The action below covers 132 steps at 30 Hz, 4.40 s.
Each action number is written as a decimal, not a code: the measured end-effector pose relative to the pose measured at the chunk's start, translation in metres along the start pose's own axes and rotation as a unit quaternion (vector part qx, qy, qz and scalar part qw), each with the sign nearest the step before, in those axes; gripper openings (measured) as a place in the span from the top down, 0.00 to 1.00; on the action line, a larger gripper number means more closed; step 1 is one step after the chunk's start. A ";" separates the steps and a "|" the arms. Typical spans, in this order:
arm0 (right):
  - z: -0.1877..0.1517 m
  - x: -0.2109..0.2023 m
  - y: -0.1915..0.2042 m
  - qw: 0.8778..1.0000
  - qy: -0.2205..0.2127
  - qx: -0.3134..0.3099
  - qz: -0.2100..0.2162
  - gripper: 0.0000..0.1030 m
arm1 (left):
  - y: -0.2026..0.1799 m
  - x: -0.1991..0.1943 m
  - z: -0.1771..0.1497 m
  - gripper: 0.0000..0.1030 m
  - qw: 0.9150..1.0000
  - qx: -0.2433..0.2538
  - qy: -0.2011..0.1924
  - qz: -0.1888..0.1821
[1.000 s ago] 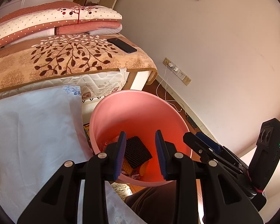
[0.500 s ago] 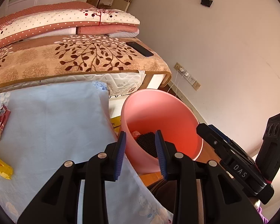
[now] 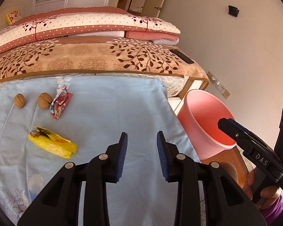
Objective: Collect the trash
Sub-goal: 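Withdraw both open grippers from the bin back over the bed, then grasp the yellow wrapper bag on the sheet with the left gripper, then grasp the colourful candy wrapper with the right gripper while the left holds the yellow bag, then carry the yellow bag and candy wrapper over the pink bin with both grippers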
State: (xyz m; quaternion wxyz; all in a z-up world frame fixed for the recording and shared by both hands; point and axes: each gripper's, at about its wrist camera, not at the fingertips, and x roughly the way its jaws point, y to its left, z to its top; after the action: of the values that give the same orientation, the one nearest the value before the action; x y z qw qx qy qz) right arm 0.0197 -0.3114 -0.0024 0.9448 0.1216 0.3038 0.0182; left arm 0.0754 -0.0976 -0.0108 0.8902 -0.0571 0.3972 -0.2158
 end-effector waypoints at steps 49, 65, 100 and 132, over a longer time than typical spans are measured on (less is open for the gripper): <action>0.005 0.086 0.115 0.987 0.085 -0.096 0.092 0.46 | 0.166 -0.013 -0.016 0.92 0.955 -0.273 -0.020 0.116; 0.004 0.203 0.233 0.976 0.164 -0.098 0.104 0.46 | 0.201 -0.061 -0.039 0.92 0.962 -0.244 -0.057 0.110; -0.009 0.109 0.176 0.981 0.122 -0.131 0.073 0.74 | 0.161 -0.056 -0.031 0.92 0.975 -0.201 -0.047 0.081; 0.005 0.004 -0.007 0.996 0.013 -0.003 -0.093 0.74 | -0.007 -0.018 0.023 0.92 0.998 -0.038 -0.052 -0.003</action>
State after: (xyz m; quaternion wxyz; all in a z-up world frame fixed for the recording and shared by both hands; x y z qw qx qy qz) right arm 0.0261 -0.3190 -0.0025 0.9386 0.0900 0.3262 -0.0671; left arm 0.0789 -0.0975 0.0189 0.9062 -0.1031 0.3583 -0.1996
